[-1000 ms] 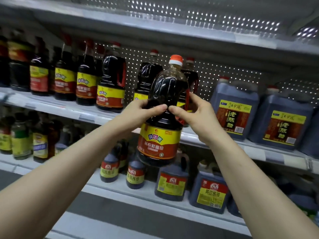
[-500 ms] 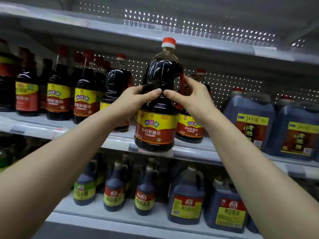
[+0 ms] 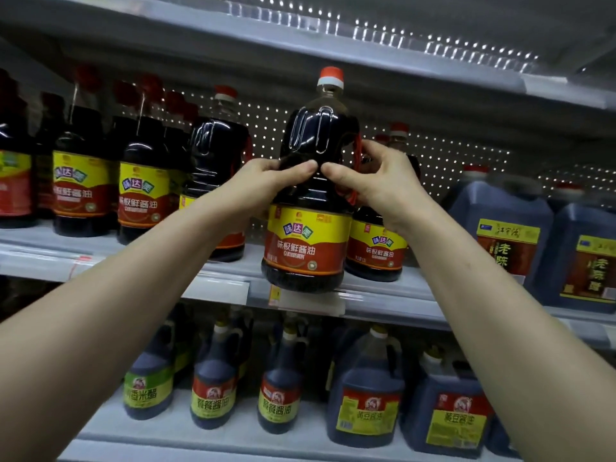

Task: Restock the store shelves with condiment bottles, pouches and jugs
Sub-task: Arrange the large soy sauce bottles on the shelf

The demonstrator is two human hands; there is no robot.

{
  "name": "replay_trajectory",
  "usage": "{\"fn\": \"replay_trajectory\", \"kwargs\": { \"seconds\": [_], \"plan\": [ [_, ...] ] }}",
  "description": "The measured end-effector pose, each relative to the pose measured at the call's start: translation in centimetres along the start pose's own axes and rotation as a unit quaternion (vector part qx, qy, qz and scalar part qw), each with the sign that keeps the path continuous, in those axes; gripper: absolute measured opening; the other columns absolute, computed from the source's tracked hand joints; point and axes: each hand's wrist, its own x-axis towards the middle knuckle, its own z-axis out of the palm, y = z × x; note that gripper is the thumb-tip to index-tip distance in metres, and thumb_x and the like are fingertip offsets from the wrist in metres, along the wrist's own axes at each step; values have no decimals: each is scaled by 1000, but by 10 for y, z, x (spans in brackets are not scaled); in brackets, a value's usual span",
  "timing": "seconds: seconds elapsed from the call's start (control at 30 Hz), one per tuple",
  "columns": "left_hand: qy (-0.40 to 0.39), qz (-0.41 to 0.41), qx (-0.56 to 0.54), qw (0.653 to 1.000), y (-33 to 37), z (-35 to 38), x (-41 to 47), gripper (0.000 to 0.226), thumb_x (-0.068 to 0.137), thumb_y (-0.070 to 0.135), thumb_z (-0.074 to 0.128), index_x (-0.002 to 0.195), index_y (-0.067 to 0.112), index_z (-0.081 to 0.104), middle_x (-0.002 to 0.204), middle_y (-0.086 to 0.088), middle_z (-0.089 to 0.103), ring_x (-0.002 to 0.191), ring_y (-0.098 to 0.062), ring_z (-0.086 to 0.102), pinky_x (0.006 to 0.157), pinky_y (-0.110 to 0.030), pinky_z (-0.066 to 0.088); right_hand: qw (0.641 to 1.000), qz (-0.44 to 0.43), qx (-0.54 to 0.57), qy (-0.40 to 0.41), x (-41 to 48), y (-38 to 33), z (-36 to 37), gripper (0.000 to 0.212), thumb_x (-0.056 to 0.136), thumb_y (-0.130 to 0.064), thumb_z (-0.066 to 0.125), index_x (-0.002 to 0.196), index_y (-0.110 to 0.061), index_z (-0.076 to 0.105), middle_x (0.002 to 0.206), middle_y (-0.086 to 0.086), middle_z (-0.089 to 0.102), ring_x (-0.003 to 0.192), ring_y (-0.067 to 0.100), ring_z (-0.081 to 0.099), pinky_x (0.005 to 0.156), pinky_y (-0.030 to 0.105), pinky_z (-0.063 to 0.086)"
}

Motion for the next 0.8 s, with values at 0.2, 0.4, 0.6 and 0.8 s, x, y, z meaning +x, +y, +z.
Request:
{"fn": "replay_trajectory", "kwargs": {
  "seconds": [0.2, 0.4, 0.6, 0.8],
  "plan": [
    [-8, -11, 6, 1000, -8, -5, 10, 44, 87, 47, 65, 121, 18, 64, 104, 4, 74, 86, -6, 73, 61, -22, 55, 1000, 11, 3, 1, 6, 9, 9, 62, 76, -29, 88, 131, -15, 62, 120, 3, 72, 111, 21, 69, 98, 45, 56],
    [-7, -11, -21, 1000, -20, -4, 24, 38, 90, 42, 65, 119, 18, 66, 93, 7, 77, 79, -5, 73, 54, -18, 53, 1000, 13, -2, 5, 15, 19, 12, 65, 77, -29, 87, 135, -17, 60, 121, 3, 71, 112, 22, 68, 97, 46, 56],
    [-14, -4, -19, 1000, -31, -6, 39, 35, 90, 43, 65, 117, 21, 66, 95, 10, 77, 84, -4, 73, 56, -16, 53, 1000, 18, -7, 7, 25, 30, 17, 70, 79, -30, 86, 141, -17, 55, 127, 3, 68, 117, 21, 65, 99, 44, 56],
    [-13, 1, -14, 1000, -43, -4, 54, 36, 90, 43, 65, 119, 22, 66, 104, 7, 76, 94, -6, 72, 73, -23, 54, 999, 21, -17, 20, 37, 44, 18, 66, 78, -30, 86, 136, -17, 57, 121, -2, 69, 112, 15, 66, 94, 38, 58]
  ]
}}
